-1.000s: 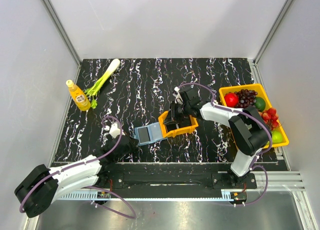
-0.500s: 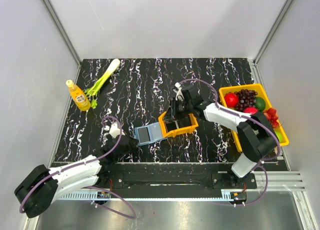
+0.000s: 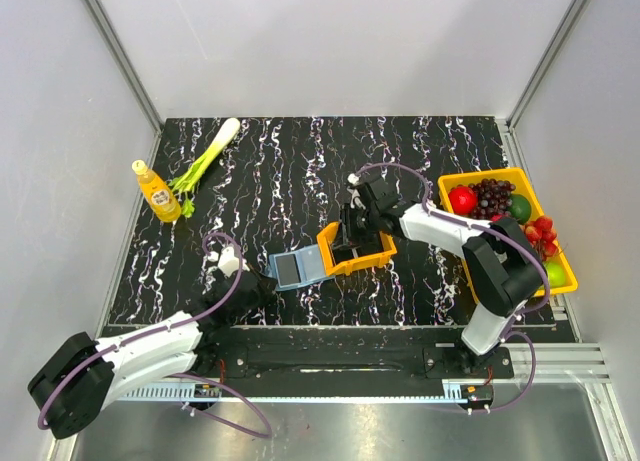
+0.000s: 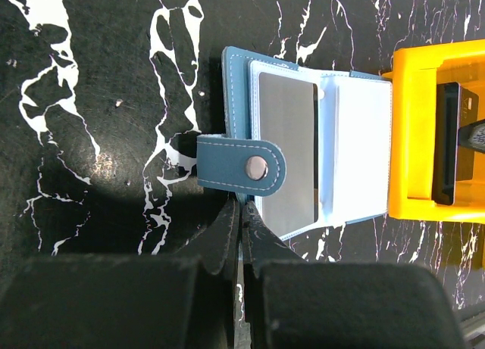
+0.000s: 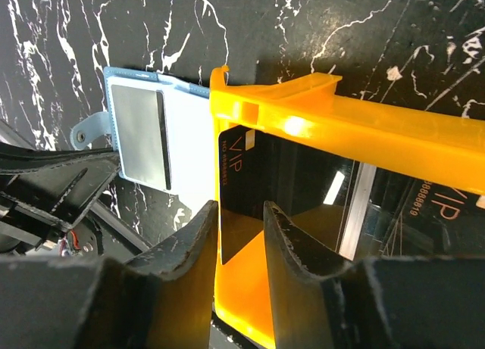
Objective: Put the credit cards into the card holder
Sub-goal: Pick up the credit card from the storage box.
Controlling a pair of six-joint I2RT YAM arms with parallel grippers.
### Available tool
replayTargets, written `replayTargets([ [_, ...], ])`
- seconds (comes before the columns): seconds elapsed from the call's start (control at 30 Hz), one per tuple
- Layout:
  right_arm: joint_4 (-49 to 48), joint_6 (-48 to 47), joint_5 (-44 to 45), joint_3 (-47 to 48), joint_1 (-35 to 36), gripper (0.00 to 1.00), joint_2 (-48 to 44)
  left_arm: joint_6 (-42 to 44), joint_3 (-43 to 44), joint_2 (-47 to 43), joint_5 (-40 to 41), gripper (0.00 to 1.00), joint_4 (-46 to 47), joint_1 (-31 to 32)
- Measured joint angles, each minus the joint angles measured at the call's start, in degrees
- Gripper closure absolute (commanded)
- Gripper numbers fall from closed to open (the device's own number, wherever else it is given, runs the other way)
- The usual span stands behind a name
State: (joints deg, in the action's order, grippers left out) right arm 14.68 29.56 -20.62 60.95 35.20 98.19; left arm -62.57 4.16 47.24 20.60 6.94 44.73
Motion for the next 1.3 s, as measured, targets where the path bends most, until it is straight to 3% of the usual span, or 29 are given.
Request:
replayTargets([
  [0.33,2.14,-1.68,3.26,3.56,4.02,0.68,2.91,0.00,0.00,-1.11,0.00,1.00,-0.52,0.00],
  [0.5,4.02,-2.49,6.16,3.89,4.57,0.82,3.02,-0.02,0.00,-1.44,0.00,1.00,-0.83,0.00],
  [0.87,6.05,-3.69,9.07,5.79,4.85,0.85,4.50,-0.02,0.00,-1.40,0.00,1.00,-0.81,-0.04],
  [1.03,6.56,-4.17,9.57,6.43,5.55,1.00,5.22,-0.02,0.00,-1.40,0.00,1.00,-0.83,-0.04],
  [1.3,8.59,-4.92,13.14,7.08,5.84,1.00,4.39,0.00,0.00,-1.40,0.00,1.00,-0.87,-0.09],
])
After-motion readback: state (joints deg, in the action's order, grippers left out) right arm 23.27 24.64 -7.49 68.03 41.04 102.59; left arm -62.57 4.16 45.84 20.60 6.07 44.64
